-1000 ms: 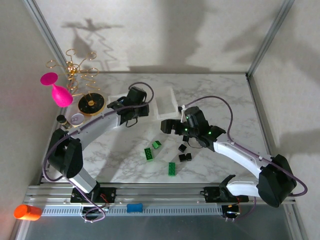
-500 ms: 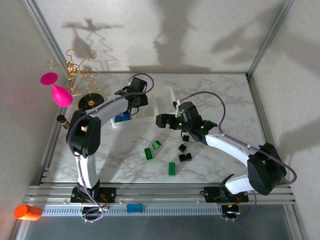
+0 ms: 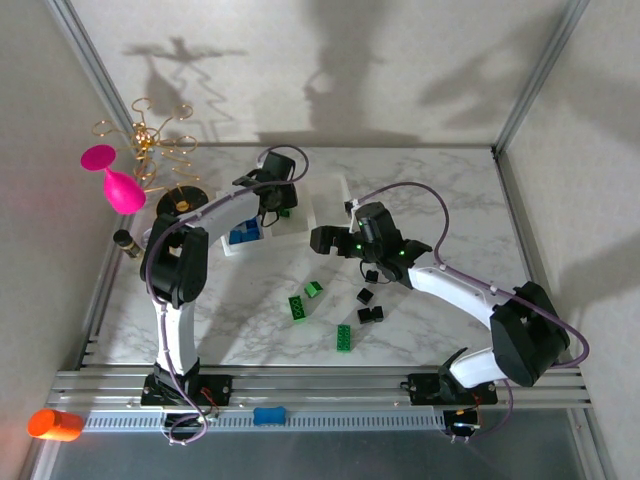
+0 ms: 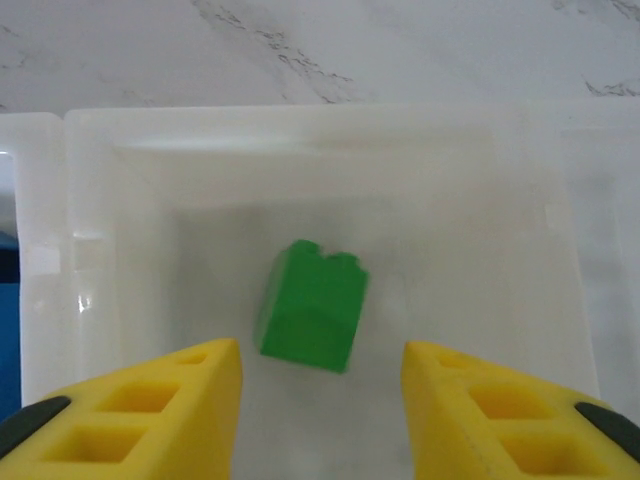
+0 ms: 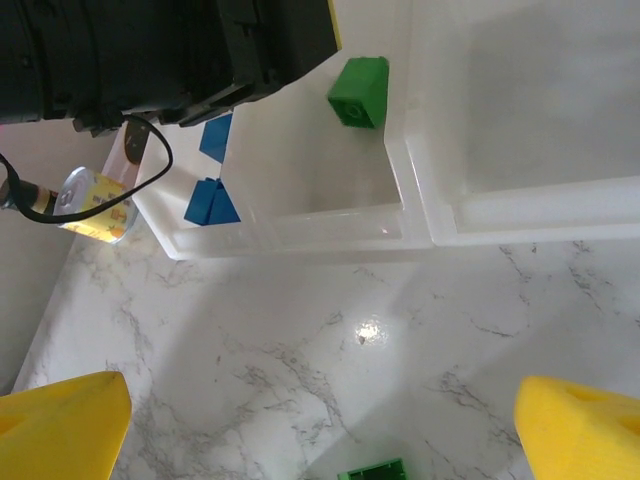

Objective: Sort the legos into containers by color
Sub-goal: Place the lego in the container, then pick up the lego from the middle-left of the table.

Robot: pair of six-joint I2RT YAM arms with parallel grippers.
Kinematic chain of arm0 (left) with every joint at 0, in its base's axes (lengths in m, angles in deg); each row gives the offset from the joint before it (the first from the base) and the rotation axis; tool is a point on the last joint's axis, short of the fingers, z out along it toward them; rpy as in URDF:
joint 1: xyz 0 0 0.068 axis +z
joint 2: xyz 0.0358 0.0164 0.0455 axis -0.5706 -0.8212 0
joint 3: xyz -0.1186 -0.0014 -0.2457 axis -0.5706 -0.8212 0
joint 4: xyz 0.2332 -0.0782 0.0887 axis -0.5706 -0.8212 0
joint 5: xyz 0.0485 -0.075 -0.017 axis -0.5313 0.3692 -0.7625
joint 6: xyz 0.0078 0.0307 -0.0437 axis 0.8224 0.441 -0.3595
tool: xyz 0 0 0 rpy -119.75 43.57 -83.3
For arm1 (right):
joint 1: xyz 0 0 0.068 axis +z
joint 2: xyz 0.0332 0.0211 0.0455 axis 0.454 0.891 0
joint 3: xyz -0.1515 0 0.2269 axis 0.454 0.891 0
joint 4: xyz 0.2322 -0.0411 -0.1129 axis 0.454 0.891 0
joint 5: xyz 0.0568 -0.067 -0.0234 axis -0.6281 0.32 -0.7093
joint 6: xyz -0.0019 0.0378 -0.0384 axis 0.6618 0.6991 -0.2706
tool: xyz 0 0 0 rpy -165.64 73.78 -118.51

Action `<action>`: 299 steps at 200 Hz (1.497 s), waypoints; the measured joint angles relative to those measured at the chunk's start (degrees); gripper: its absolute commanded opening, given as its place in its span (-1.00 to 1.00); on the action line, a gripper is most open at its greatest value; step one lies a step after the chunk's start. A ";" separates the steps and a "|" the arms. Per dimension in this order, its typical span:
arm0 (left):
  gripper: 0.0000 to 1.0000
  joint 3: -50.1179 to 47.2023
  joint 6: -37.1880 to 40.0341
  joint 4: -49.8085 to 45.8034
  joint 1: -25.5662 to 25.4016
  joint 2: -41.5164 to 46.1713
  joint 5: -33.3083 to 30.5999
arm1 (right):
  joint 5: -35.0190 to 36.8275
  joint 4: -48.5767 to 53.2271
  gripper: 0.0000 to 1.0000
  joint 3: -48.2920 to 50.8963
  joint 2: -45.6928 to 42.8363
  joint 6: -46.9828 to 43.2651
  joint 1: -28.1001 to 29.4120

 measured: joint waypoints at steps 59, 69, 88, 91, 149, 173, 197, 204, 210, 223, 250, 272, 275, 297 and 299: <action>-0.07 -5.29 0.00 -0.66 -0.68 9.05 0.61 | -0.63 0.15 0.97 0.00 -0.20 -1.01 0.00; -0.05 -7.58 -0.24 -0.68 -1.40 12.61 0.37 | -1.05 0.26 0.97 0.07 -0.44 -1.18 0.00; -0.04 -13.05 -1.46 -0.50 -3.69 19.58 -0.35 | -2.05 0.68 0.97 0.94 -1.42 -2.05 0.00; -0.04 -14.19 -1.79 -0.37 -4.24 20.83 -0.57 | -2.14 0.72 0.98 1.16 -1.60 -2.19 0.00; 0.08 -30.10 -9.77 -2.62 -13.03 33.05 -1.07 | -3.23 3.87 0.97 6.21 -5.62 -5.07 2.10; 0.15 -33.51 -13.25 -4.81 -15.52 35.04 -1.07 | -3.48 4.20 0.97 8.94 -6.75 -5.44 3.89; 0.23 -36.17 -16.39 -5.31 -18.27 35.43 -0.26 | -3.45 4.39 0.97 11.78 -7.50 -5.40 5.31; 0.25 -36.94 -17.25 -5.31 -19.39 35.41 0.15 | -3.45 4.42 0.98 12.52 -7.67 -5.33 5.57; 0.26 -37.46 -17.90 -5.46 -20.41 35.41 0.48 | -3.43 4.44 0.97 13.20 -7.89 -5.18 5.64; 0.30 -38.27 -19.34 -6.10 -22.95 35.30 0.81 | -3.30 4.42 0.98 14.58 -8.50 -4.87 5.70; 0.34 -39.56 -22.18 -6.69 -27.26 34.47 1.53 | -2.89 4.57 0.97 16.70 -10.14 -3.80 5.70; 0.35 -40.81 -23.98 -6.80 -29.14 33.16 1.97 | -1.73 4.81 0.97 17.79 -11.28 -3.13 5.70; 0.35 -40.94 -24.20 -6.75 -29.29 32.92 1.99 | -1.62 4.83 0.97 17.90 -11.39 -2.99 5.70; 0.34 -41.22 -24.96 -6.54 -30.62 30.34 2.21 | -0.55 4.90 0.97 18.49 -12.17 -2.29 5.70; 0.33 -41.22 -25.00 -6.47 -30.75 30.10 2.23 | -0.42 4.87 0.97 18.49 -12.20 -2.23 5.70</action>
